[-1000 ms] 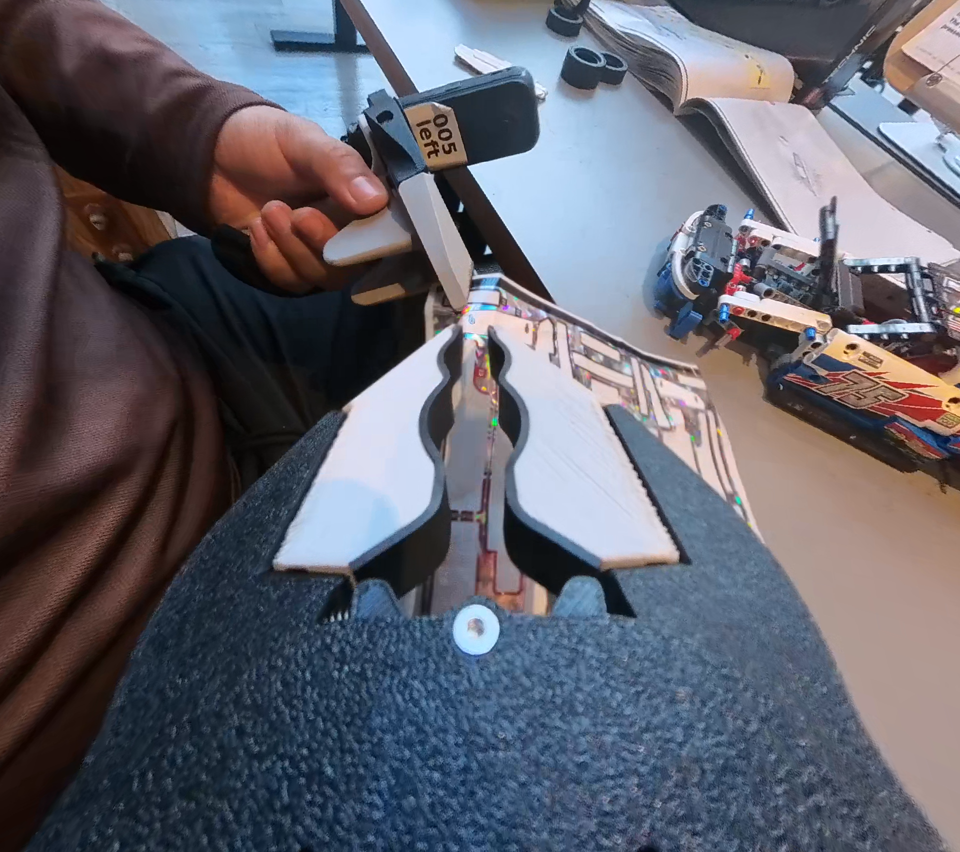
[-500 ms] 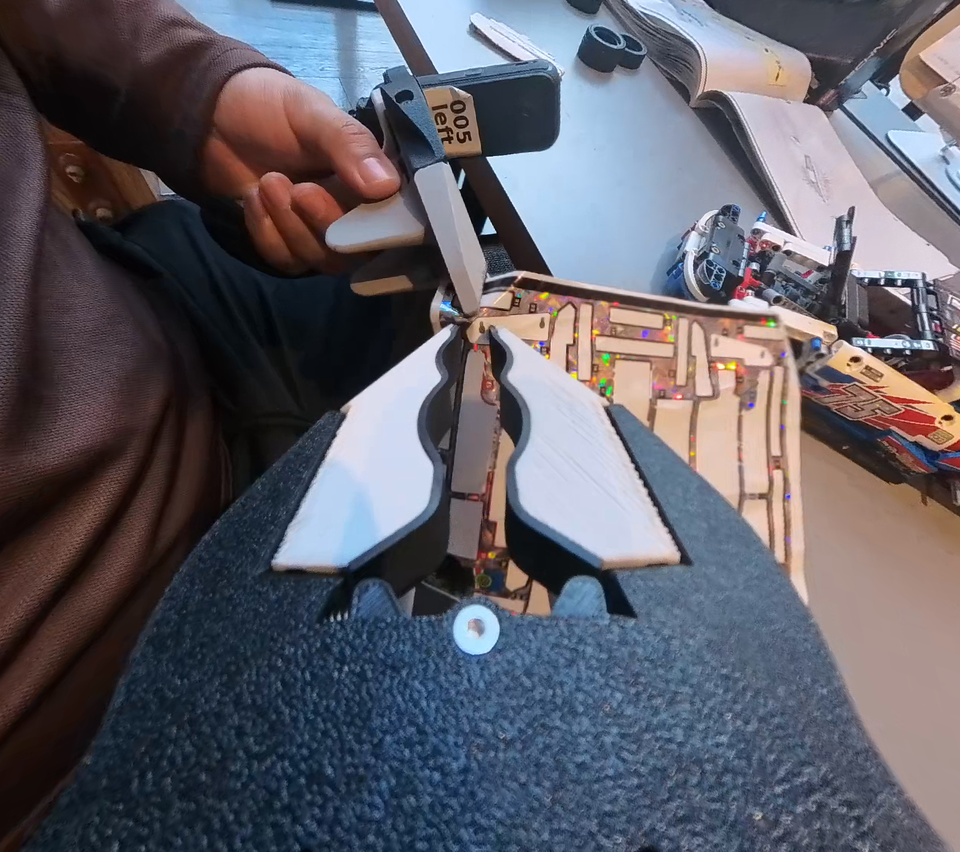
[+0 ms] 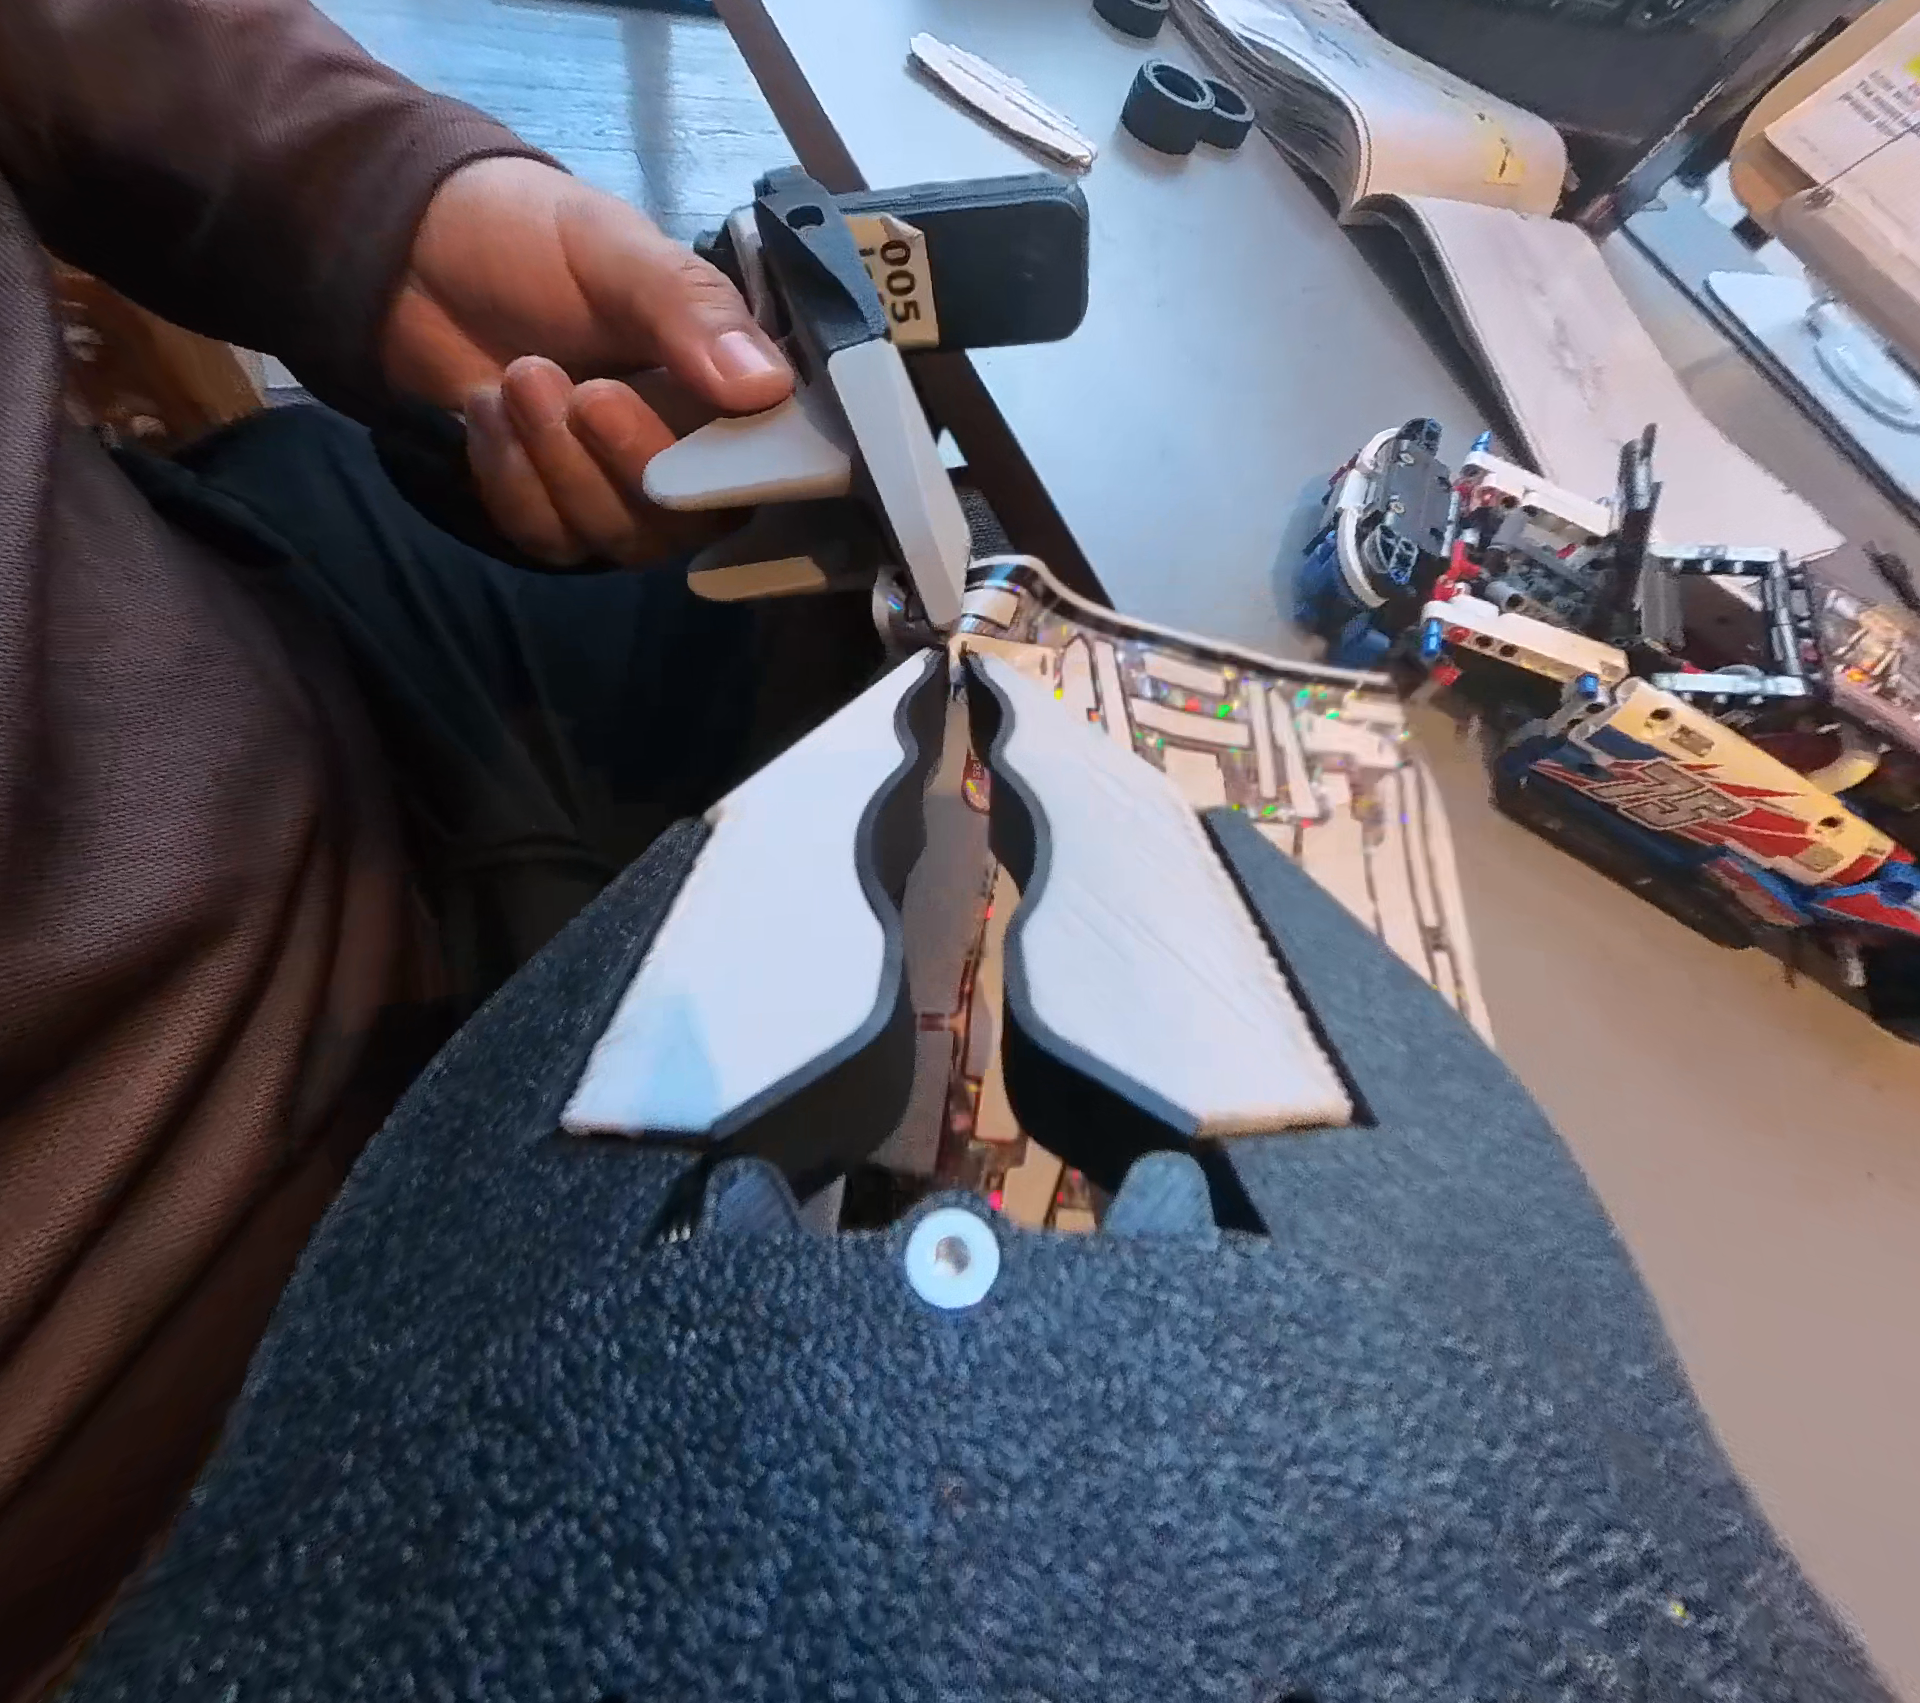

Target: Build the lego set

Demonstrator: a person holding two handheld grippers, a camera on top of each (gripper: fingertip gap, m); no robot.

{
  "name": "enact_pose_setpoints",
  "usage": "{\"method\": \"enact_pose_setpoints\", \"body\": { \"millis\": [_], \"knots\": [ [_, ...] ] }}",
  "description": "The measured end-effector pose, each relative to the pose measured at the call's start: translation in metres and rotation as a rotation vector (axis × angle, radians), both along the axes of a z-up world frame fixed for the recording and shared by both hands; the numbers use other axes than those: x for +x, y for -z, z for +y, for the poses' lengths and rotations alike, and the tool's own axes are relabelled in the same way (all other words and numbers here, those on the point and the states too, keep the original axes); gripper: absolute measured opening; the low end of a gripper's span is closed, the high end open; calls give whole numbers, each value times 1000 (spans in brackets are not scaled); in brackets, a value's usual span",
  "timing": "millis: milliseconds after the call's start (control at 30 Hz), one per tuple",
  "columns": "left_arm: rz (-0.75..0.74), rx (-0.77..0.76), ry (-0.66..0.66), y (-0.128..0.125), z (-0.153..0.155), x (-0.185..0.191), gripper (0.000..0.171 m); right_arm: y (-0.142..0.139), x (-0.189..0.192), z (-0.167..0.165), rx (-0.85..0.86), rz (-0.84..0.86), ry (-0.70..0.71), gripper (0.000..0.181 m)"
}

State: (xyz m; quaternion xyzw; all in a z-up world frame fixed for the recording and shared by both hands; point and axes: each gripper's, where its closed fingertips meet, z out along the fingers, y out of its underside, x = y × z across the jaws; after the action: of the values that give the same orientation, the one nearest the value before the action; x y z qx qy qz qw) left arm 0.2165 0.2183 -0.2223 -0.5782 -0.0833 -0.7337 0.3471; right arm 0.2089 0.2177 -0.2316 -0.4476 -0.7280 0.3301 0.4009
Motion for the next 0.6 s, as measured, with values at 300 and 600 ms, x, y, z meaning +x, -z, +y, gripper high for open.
{"method": "enact_pose_setpoints", "body": {
  "millis": [300, 600],
  "knots": [
    [90, 52, -14, 1, -1, 0, 0, -1, 0, -1, -56, 1, -12, 3],
    [165, 99, -1, 5, -3, 3, 0, -3, 2, 1, -200, -3, -34, 3]
  ]
}}
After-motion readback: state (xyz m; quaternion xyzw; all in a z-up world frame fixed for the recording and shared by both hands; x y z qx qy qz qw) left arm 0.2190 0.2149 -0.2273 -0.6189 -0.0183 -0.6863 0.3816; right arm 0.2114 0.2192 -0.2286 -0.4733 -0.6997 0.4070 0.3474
